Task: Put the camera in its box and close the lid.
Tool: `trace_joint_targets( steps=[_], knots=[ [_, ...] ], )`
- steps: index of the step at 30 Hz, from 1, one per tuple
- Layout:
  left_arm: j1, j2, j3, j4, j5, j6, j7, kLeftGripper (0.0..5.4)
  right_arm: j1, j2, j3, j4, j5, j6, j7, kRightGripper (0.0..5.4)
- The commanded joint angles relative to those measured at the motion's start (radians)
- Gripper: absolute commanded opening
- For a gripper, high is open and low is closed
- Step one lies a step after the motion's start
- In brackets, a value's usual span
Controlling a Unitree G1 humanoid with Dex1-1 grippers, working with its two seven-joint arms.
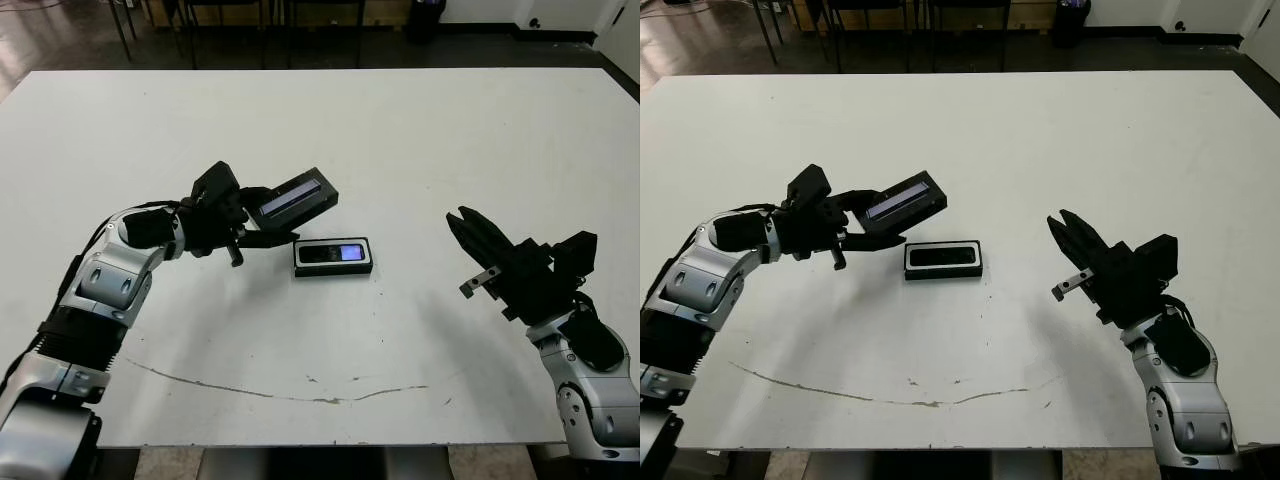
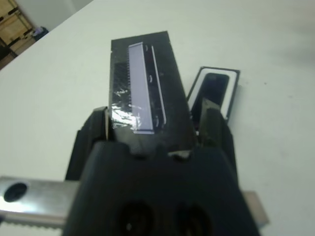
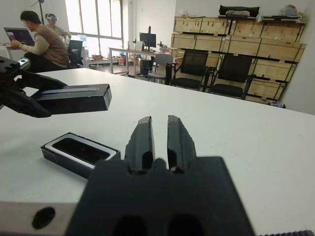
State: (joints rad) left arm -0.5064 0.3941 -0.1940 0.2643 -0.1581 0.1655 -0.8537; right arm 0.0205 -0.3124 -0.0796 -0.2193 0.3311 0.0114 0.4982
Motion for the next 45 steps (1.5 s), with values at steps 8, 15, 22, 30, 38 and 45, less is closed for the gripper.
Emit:
trace_joint_targets(
  steps=[8, 15, 22, 30, 38, 45],
  knots=[
    [0.017, -0.052, -0.006, 0.113, -0.007, -0.057, -0.068, 1.59, 0.005, -0.008, -0.002, 0.014, -0.008, 0.009, 0.005, 0.00],
    [-0.030, -0.037, -0.042, 0.170, -0.001, -0.040, -0.211, 1.59, 0.001, -0.011, -0.007, 0.032, -0.008, -0.014, 0.022, 0.00],
    [-0.088, -0.011, -0.106, 0.203, 0.061, -0.003, -0.298, 1.59, 0.008, -0.014, -0.010, 0.019, -0.005, 0.003, 0.014, 0.00],
    [-0.131, 0.007, -0.168, 0.203, 0.124, 0.005, -0.330, 1.58, 0.021, -0.022, -0.019, 0.002, 0.001, 0.013, 0.014, 0.00],
    [-0.172, -0.013, -0.206, 0.258, 0.191, -0.004, -0.304, 1.58, 0.038, -0.027, -0.032, -0.009, 0.011, 0.019, 0.021, 0.00],
    [-0.197, -0.007, -0.250, 0.258, 0.272, -0.053, -0.287, 1.42, 0.048, -0.033, -0.039, -0.021, 0.011, 0.030, 0.020, 0.00]
  ],
)
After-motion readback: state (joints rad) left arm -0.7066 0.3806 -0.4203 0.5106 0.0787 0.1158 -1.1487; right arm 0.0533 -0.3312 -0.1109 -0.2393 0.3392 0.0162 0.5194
